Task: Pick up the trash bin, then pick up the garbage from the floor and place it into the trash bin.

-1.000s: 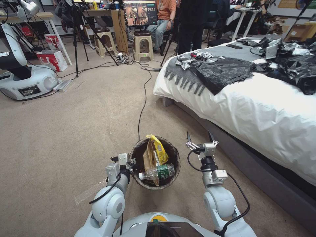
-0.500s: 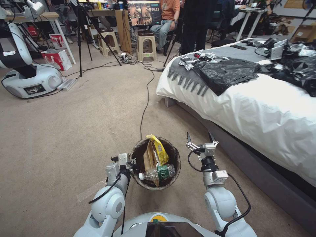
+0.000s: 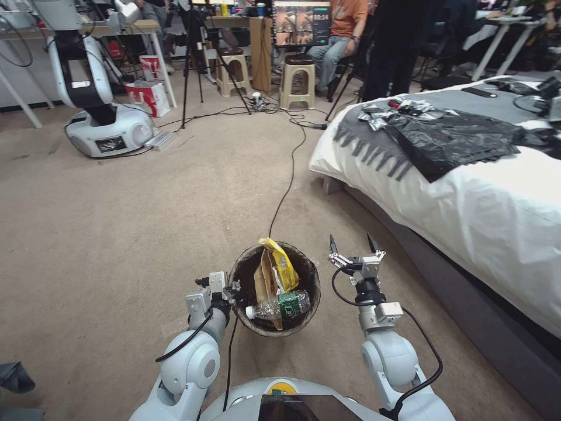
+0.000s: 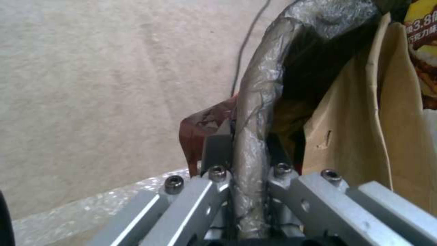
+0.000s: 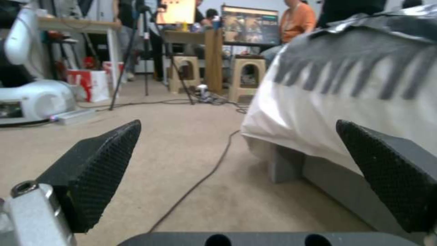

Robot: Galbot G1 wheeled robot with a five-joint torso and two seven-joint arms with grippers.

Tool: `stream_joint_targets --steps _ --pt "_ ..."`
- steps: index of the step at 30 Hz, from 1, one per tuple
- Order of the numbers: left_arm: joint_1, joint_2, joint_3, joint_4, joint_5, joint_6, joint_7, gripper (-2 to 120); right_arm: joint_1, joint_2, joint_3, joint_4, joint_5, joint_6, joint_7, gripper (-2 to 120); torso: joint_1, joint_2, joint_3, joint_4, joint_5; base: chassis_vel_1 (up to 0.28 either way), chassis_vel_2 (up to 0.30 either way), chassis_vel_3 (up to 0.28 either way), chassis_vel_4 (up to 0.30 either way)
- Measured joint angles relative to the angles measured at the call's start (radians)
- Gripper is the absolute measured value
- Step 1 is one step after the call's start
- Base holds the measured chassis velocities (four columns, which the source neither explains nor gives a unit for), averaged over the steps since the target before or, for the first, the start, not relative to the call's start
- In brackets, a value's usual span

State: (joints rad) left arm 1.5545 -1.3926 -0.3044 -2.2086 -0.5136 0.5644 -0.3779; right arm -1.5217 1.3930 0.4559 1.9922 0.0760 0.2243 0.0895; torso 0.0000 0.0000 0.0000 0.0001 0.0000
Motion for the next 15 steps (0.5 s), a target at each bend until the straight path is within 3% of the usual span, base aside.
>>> stream_joint_targets --steps 15 --pt "0.000 -0.004 -0.006 -0.002 -0.002 -0.002 0.000 0 0.009 0.001 0.000 -0.007 0.000 0.001 -0.014 100 0.000 0.000 0.000 0.0000 0.0000 0.105 0.099 0.105 0.114"
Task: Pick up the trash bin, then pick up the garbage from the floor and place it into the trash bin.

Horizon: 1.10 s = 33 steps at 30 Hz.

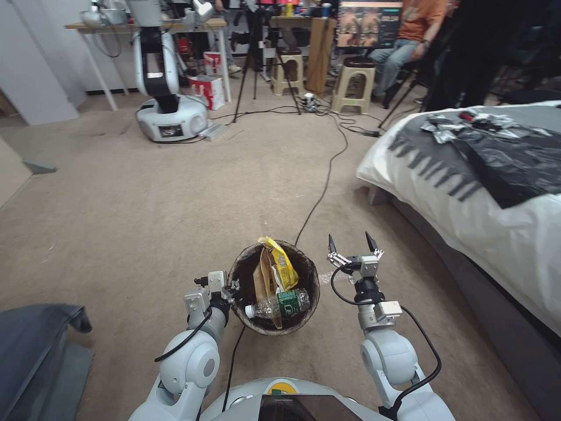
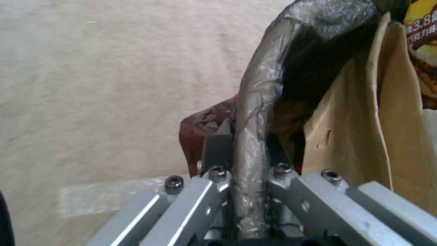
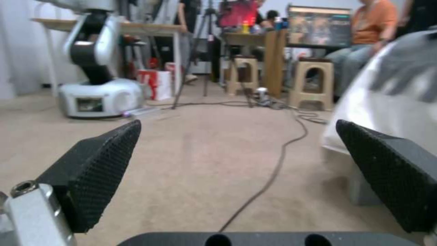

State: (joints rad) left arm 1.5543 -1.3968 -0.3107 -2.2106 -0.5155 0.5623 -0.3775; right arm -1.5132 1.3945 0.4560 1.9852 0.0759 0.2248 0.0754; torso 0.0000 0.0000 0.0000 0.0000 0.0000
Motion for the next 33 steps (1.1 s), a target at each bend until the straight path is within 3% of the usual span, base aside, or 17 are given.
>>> stream_joint_targets --steps 33 --pt "-0.005 0.000 0.009 0.013 0.010 -0.026 0.000 0 -0.003 0.000 -0.001 0.006 -0.005 0.002 -0.006 100 0.000 0.000 0.000 0.0003 0.0000 0.108 0.103 0.110 0.106"
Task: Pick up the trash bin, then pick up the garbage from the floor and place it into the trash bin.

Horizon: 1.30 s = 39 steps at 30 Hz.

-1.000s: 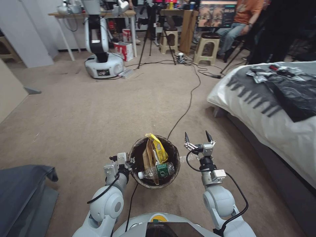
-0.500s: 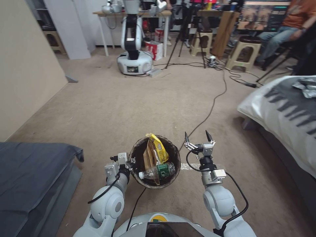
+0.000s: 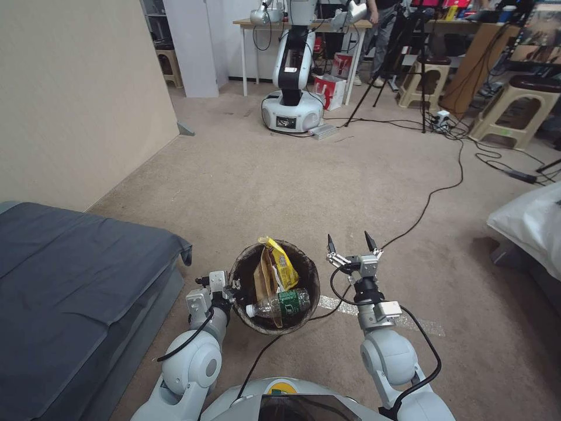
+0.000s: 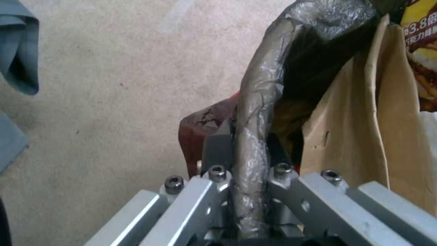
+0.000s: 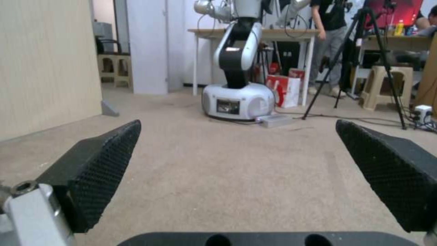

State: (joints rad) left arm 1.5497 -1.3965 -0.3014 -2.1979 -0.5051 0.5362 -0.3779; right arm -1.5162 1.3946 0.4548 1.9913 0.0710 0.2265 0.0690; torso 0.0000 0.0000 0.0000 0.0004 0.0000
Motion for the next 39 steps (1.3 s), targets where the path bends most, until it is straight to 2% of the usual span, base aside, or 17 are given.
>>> stream_joint_targets --steps 4,9,17,24,39 --pt "-0.003 0.000 0.003 0.001 0.006 -0.006 0.003 0 -0.001 0.003 -0.002 -0.001 -0.004 0.002 -0.001 100 0.000 0.000 0.000 -0.0008 0.0000 0.009 0.010 0.011 0.015" --pt "-0.010 0.000 0.002 -0.001 -0.029 0.014 -0.010 0 0.000 0.006 -0.005 -0.005 -0.007 0.005 -0.003 100 0.000 0.000 0.000 -0.0004 0.0000 0.000 0.000 0.000 0.000" --pt "-0.054 0.005 -0.005 0.012 -0.192 0.110 -0.085 0 -0.001 0.012 -0.006 -0.009 -0.012 0.015 -0.012 100 0.000 0.000 0.000 -0.0004 0.0000 0.000 0.000 0.000 0.000" --pt "-0.084 0.001 -0.015 0.058 -0.257 0.124 -0.123 0 -0.011 0.018 -0.005 -0.011 -0.017 0.027 -0.020 100 0.000 0.000 0.000 -0.0004 -0.0001 0.000 0.000 0.000 0.000" --pt "-0.135 -0.007 -0.031 0.174 -0.257 0.101 -0.123 0 -0.020 0.024 -0.004 -0.010 -0.024 0.036 -0.031 100 0.000 0.000 0.000 -0.0003 0.0000 0.000 0.000 0.000 0.000"
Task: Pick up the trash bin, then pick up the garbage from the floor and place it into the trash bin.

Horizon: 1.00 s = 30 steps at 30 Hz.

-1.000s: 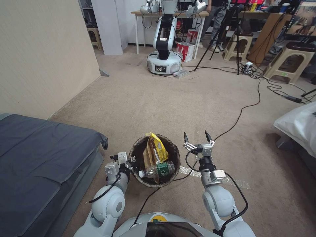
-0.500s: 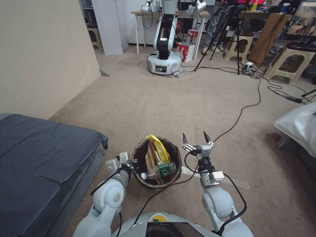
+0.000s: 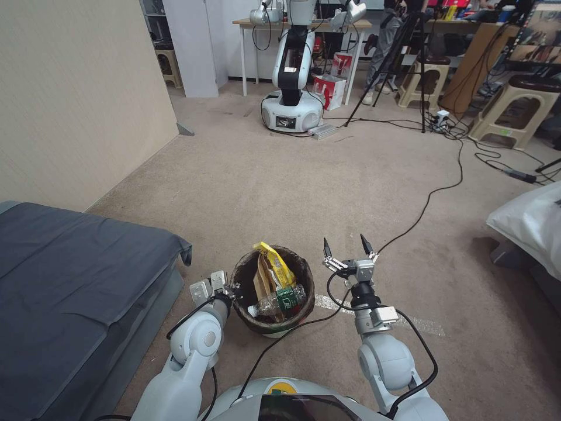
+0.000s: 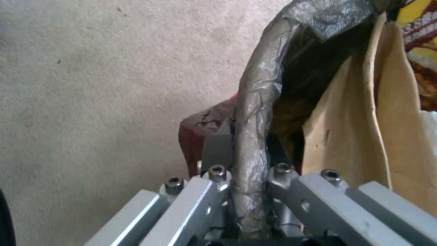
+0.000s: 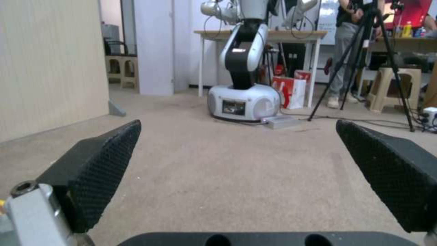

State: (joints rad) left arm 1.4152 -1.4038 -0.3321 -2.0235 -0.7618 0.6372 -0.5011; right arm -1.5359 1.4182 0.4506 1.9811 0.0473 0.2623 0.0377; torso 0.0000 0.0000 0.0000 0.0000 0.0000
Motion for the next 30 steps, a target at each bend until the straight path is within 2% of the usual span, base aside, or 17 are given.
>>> stream_joint_targets --steps 9,23,26,28,29,30 --pt "-0.026 -0.007 -0.004 0.052 0.022 -0.027 0.028 0 -0.014 -0.003 0.004 0.006 -0.001 0.008 -0.006 100 0.000 0.000 0.000 0.0002 0.0006 0.000 0.000 0.000 0.000" --pt "-0.041 -0.009 -0.004 0.087 0.026 -0.033 0.040 0 -0.022 -0.002 0.005 0.010 -0.004 0.013 -0.013 100 0.000 0.000 0.000 0.0002 0.0003 0.000 0.000 0.000 0.000" --pt "-0.041 -0.009 -0.004 0.088 0.028 -0.033 0.049 4 -0.022 -0.002 0.005 0.010 -0.004 0.013 -0.014 100 0.000 0.000 0.000 0.0001 0.0001 0.000 0.000 0.000 0.000" --pt "-0.041 -0.006 -0.004 0.088 0.037 -0.033 0.058 15 -0.021 -0.002 0.005 0.008 -0.004 0.014 -0.015 100 0.000 0.000 0.000 0.0001 0.0000 0.000 0.000 0.000 0.000" --pt "-0.041 -0.006 -0.004 0.088 0.037 -0.033 0.058 15 -0.021 -0.002 0.005 0.008 -0.004 0.014 -0.015 100 0.000 0.000 0.000 0.0001 0.0000 0.000 0.000 0.000 0.000" --pt "-0.041 -0.005 -0.004 0.088 0.040 -0.033 0.061 22 -0.020 -0.001 0.005 0.005 -0.004 0.014 -0.016 100 0.000 0.000 0.000 0.0000 -0.0001 0.000 0.000 0.000 0.000"
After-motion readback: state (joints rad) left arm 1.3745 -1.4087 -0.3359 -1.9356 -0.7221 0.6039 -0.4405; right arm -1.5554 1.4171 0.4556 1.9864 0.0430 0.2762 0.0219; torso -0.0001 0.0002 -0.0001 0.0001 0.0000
